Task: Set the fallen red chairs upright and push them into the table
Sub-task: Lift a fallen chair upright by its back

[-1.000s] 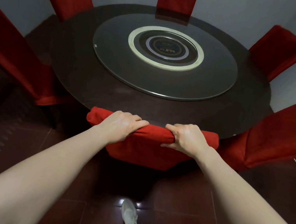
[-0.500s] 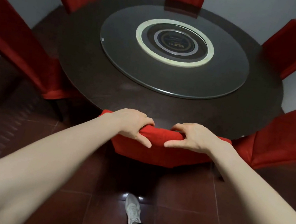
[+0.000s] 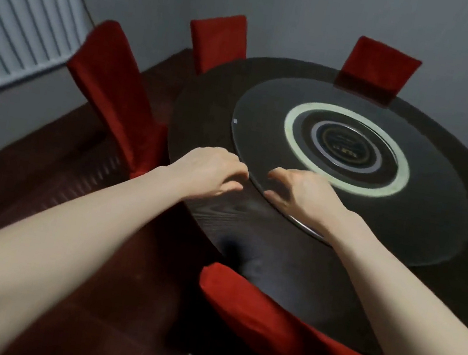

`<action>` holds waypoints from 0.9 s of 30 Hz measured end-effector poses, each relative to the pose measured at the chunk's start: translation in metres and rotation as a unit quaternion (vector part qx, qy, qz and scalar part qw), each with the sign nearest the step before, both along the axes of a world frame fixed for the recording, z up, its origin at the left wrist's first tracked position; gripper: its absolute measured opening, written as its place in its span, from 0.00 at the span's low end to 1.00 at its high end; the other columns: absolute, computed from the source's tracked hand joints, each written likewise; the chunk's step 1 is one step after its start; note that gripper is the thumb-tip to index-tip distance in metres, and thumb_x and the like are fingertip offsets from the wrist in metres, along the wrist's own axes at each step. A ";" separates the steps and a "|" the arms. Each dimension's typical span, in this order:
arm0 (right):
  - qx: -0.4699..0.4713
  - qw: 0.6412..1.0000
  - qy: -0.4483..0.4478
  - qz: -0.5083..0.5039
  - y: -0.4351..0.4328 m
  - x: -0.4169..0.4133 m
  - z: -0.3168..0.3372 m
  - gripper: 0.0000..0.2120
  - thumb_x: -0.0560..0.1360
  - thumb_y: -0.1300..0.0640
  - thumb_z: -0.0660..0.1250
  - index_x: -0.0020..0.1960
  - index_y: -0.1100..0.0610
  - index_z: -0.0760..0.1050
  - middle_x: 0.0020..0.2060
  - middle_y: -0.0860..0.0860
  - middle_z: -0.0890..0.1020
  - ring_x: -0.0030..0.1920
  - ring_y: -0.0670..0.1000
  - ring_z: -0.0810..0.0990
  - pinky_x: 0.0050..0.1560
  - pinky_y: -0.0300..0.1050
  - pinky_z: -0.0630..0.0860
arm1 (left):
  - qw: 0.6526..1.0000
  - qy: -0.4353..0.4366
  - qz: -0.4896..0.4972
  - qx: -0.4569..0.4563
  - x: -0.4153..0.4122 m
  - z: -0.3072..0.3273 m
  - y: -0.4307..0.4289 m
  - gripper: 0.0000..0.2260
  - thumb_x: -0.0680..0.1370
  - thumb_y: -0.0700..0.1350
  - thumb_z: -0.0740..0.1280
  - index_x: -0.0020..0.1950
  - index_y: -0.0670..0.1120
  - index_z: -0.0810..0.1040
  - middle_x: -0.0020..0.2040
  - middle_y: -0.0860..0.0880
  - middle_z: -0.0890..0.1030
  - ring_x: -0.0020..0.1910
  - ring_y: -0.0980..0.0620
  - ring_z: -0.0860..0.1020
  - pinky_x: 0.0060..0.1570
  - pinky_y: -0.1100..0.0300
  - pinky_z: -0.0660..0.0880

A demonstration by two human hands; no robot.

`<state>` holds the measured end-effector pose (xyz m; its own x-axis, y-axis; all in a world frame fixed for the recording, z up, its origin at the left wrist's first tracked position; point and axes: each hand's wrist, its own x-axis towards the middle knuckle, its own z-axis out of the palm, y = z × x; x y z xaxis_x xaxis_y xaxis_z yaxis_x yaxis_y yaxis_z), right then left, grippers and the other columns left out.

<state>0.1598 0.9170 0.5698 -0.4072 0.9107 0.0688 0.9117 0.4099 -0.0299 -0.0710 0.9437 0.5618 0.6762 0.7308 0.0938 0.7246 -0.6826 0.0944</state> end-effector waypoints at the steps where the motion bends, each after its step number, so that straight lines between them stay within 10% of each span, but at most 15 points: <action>1: 0.006 1.000 0.001 0.016 0.012 -0.018 0.003 0.18 0.76 0.41 0.63 0.60 0.50 0.72 0.51 0.52 0.82 0.53 0.59 0.79 0.48 0.52 0.76 | 1.000 -0.001 0.016 0.009 -0.017 0.002 0.006 0.13 0.79 0.58 0.62 0.61 0.56 0.75 0.56 0.54 0.79 0.59 0.50 0.75 0.53 0.49 0.76; 27: 0.058 0.998 0.013 0.018 0.231 -0.484 0.035 0.20 0.74 0.43 0.66 0.64 0.48 0.74 0.48 0.50 0.84 0.49 0.57 0.82 0.45 0.49 0.76 | 0.995 -0.002 0.079 0.067 -0.483 0.034 0.204 0.20 0.77 0.56 0.67 0.68 0.53 0.73 0.65 0.53 0.76 0.66 0.50 0.72 0.63 0.54 0.71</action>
